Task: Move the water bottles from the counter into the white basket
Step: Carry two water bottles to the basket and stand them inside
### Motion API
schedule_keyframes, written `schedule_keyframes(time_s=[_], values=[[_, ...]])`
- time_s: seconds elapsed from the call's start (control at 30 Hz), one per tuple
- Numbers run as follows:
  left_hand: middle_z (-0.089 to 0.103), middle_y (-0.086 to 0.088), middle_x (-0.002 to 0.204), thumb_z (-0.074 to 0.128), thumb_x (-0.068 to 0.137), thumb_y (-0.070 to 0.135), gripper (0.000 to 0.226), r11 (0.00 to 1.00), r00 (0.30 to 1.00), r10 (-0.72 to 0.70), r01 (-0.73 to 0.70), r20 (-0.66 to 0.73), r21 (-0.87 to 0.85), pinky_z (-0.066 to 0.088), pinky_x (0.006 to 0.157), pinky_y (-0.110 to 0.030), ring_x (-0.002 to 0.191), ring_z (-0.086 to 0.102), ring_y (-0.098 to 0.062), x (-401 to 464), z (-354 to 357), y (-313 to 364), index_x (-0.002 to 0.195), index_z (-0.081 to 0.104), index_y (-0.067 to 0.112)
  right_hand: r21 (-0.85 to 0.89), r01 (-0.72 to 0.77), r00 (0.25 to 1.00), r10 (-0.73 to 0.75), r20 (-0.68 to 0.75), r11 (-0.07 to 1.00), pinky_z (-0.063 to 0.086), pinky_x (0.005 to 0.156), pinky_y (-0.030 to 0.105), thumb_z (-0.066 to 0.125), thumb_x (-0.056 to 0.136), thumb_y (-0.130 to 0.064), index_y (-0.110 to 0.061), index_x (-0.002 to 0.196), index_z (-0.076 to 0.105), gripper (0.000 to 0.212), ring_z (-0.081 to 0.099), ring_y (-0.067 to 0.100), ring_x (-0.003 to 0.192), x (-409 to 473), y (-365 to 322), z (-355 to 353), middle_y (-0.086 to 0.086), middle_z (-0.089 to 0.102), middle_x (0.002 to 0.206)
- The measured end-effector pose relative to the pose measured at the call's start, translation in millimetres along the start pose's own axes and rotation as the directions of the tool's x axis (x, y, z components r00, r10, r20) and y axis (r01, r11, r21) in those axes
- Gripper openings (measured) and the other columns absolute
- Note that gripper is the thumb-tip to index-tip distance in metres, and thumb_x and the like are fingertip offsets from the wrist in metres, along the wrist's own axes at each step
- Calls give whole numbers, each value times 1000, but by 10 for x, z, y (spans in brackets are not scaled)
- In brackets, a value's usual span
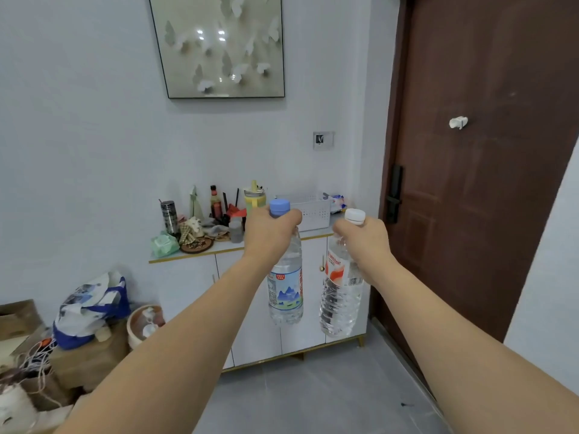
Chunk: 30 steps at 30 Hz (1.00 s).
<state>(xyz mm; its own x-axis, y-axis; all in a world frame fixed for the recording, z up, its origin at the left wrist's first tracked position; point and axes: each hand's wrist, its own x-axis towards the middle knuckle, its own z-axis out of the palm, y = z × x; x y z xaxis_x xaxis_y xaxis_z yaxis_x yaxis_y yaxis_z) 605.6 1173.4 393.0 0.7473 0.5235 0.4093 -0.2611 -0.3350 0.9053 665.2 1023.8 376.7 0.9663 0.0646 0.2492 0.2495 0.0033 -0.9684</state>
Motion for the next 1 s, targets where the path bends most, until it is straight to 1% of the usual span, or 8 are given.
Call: schedule_keyframes(time_s=[0.07,0.17,0.3,0.43,0.57,0.73,0.93,1.0], values=[[60,-10,63,65,73,18,26,1000,1000,2,-2,6,-2,43,59,-32,59,53,-17,287,131,-141,72,62,-8,14,0,1000,0,11,1000,40,58,33,65,73,-13,-8,73,58,9,50,21,65,356,122,53,9,52,68],[61,-9,63,66,76,16,18,1000,1000,-1,1,-2,13,43,59,-32,59,54,-17,739,334,-302,69,63,-1,34,-7,1000,6,13,999,56,66,45,67,68,-20,5,85,62,31,65,30,71,908,244,125,20,68,78],[57,-6,60,65,76,17,16,999,999,14,-13,-29,39,40,57,-32,57,49,-16,1377,623,-381,67,63,4,51,7,1000,-8,17,999,48,63,37,65,68,-18,-4,76,62,17,58,23,69,1604,290,212,19,62,72],[59,-8,62,64,72,21,27,1000,1000,17,-17,-20,10,43,58,-33,58,50,-17,1939,880,-518,72,62,-6,59,5,1000,-7,25,998,49,63,38,64,60,-24,7,86,63,40,61,25,70,2215,396,330,20,66,74],[62,-9,64,62,65,30,38,1000,1000,-9,8,8,18,44,60,-35,59,51,-18,2458,1090,-776,75,61,-7,25,-8,1000,8,4,1000,57,69,50,66,66,-21,8,87,61,37,70,41,80,2739,608,466,26,70,86],[61,-10,64,62,66,28,38,1000,1000,-8,8,19,4,44,59,-35,59,52,-18,3121,1264,-1134,76,61,-9,1,-15,1000,15,-11,1000,43,61,33,66,73,-13,-8,73,60,8,54,20,65,3378,840,694,7,56,68],[64,-6,60,63,65,28,26,1000,1000,15,-15,19,3,45,58,-34,56,53,-18,4111,1393,-1530,65,62,2,-10,10,999,-11,-48,1000,39,59,33,65,73,-14,-13,67,55,11,49,18,61,4254,978,1116,4,52,63],[65,-7,61,63,64,29,33,1000,1000,14,-13,24,-14,47,60,-35,57,55,-19,4432,1426,-1619,70,62,-4,5,15,998,-15,-60,1000,38,58,32,65,73,-12,-13,69,56,10,49,17,62,4548,996,1266,6,52,64]])
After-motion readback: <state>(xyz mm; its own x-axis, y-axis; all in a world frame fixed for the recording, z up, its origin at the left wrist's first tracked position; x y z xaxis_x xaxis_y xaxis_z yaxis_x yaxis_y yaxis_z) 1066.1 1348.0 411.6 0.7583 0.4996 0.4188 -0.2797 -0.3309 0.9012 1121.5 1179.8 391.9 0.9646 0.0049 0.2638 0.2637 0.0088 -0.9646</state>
